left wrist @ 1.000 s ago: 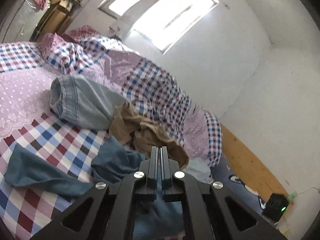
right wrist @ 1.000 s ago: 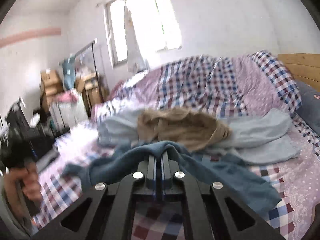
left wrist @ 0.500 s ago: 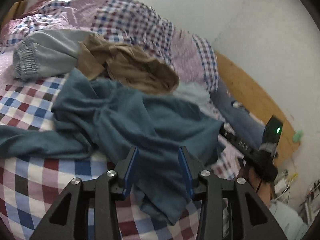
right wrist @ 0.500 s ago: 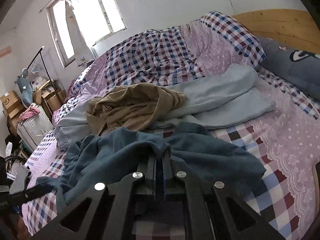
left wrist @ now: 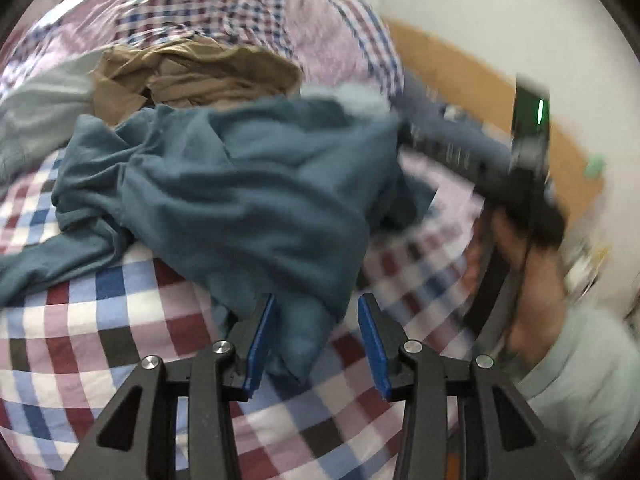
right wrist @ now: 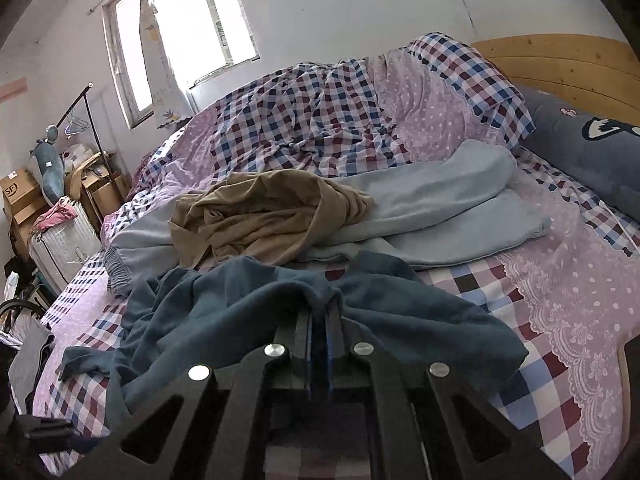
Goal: Fold clothes
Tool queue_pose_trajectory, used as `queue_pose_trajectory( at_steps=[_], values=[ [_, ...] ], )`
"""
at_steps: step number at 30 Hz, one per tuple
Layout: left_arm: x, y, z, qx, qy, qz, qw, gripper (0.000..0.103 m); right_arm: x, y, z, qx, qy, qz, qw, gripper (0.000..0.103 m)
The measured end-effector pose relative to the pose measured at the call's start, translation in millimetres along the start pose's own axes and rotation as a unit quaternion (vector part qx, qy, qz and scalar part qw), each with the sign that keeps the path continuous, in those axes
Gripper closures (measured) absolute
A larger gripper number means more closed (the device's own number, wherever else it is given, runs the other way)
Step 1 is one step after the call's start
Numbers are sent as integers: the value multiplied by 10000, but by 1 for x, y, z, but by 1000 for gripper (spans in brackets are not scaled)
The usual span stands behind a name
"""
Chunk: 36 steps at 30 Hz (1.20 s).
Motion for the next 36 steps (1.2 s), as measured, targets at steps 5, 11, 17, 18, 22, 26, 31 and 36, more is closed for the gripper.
queue_pose_trajectory(
  at_steps=[5,11,17,18,22,26,31,36],
  values=[
    [11,16,12,-172,-561,786,9952,58,1,0,3,-39,-11,10,10000,96],
    [13,0,4,391,-463,747,9954,100,2,2,5,-112,93,-57,9999,59],
    [-5,-48,-57,1765,1019,-510,9777,100,-6,-1,-7,39,9,-426,9991,53],
    [-14,-52,-64,1930,1166,-763,9713,100,-9,-2,-12,105,-74,-511,9986,53],
    [-59,-66,-85,2463,1649,-1934,9353,100,-42,-6,-43,537,-840,-1101,9889,53],
    [-112,-64,-81,2591,1517,-3056,9036,100,-79,6,-65,576,-1538,-1728,9712,53],
    [-136,-57,-71,2671,1664,-3693,8744,100,-123,35,-81,369,-2255,-2358,9446,53],
    [-122,-59,-68,2627,1807,-3486,8814,100,-158,71,-83,255,-2286,-3327,9145,54]
  ],
)
Point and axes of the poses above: each gripper's, at about its wrist camera, not at the fingertips, and z roughly the way its jaws point, x to its right, y to its underside, the point moved 3 cm from there along z, roughly the way its jaws point, and after that the axes turned 13 degrees about x, right-handed, at the moved point
